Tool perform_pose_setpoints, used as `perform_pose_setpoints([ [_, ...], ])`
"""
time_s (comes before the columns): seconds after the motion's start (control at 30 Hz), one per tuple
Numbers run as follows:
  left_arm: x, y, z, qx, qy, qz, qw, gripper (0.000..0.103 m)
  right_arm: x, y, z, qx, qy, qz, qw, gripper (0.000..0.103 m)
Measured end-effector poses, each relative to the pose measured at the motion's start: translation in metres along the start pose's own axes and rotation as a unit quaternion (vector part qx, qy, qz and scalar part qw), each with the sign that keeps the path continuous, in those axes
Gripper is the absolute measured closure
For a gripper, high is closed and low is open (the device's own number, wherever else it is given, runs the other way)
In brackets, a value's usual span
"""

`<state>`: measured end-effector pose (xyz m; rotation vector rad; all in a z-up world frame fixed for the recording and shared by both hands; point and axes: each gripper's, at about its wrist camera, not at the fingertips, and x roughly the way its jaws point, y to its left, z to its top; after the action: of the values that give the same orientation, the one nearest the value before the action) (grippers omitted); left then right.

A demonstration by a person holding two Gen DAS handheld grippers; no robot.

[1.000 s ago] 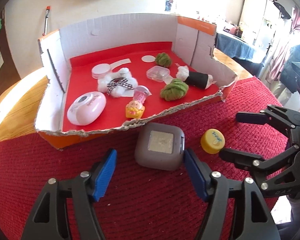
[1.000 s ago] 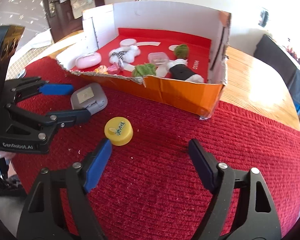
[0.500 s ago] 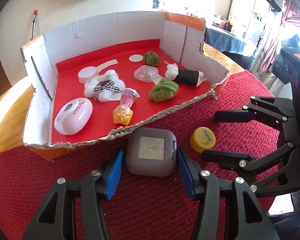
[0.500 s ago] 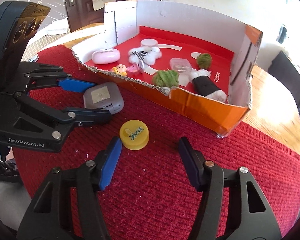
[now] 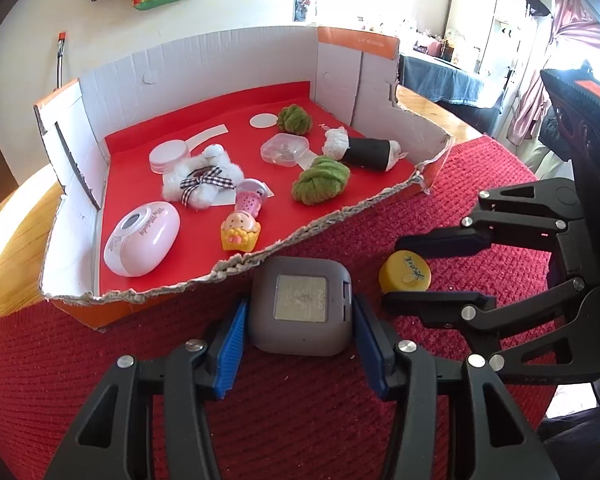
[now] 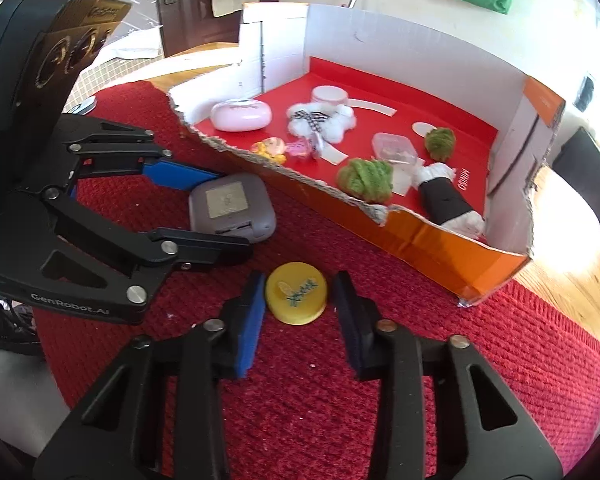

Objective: Organize objects
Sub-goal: 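Grasp the grey square case with the left tool while the right tool grasps the yellow bottle cap, then carry the grey case with the left tool while the right tool carries the yellow cap into the box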

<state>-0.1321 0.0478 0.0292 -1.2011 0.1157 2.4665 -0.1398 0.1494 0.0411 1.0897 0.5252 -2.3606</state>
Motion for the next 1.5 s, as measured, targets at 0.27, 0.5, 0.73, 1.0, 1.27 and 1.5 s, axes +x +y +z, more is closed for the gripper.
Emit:
perform_pose_setpoints([
  [0.27, -0.012, -0.002, -0.002, -0.001, -0.013, -0.003, 0.9999, 0.051, -0.007, 0.001, -0.002, 0.015, -0.010, -0.007, 1.000, 0.074],
  [0.5, -0.041, -0.002, -0.001, -0.004, -0.043, -0.015, 0.9989, 0.051, -0.026, 0.006, 0.001, 0.025, -0.031, -0.010, 0.999, 0.074],
  [0.73, -0.058, 0.000, -0.002, -0.009, -0.061, -0.016, 0.9980, 0.051, -0.031, 0.010, -0.003, 0.034, -0.032, -0.016, 0.999, 0.074],
  [1.0, -0.069, 0.000, 0.003, -0.017, -0.074, -0.031, 0.9966, 0.051, -0.043, 0.014, -0.001, 0.034, -0.042, -0.015, 0.998, 0.074],
  [1.27, -0.069, 0.021, 0.050, -0.034, -0.081, -0.045, 0.9951, 0.051, -0.065, 0.013, 0.027, 0.023, -0.070, -0.005, 0.997, 0.074],
  [1.5, -0.027, 0.056, 0.114, -0.065, -0.047, -0.045, 0.9958, 0.051, -0.053, -0.011, 0.074, 0.028, -0.062, -0.027, 0.997, 0.074],
])
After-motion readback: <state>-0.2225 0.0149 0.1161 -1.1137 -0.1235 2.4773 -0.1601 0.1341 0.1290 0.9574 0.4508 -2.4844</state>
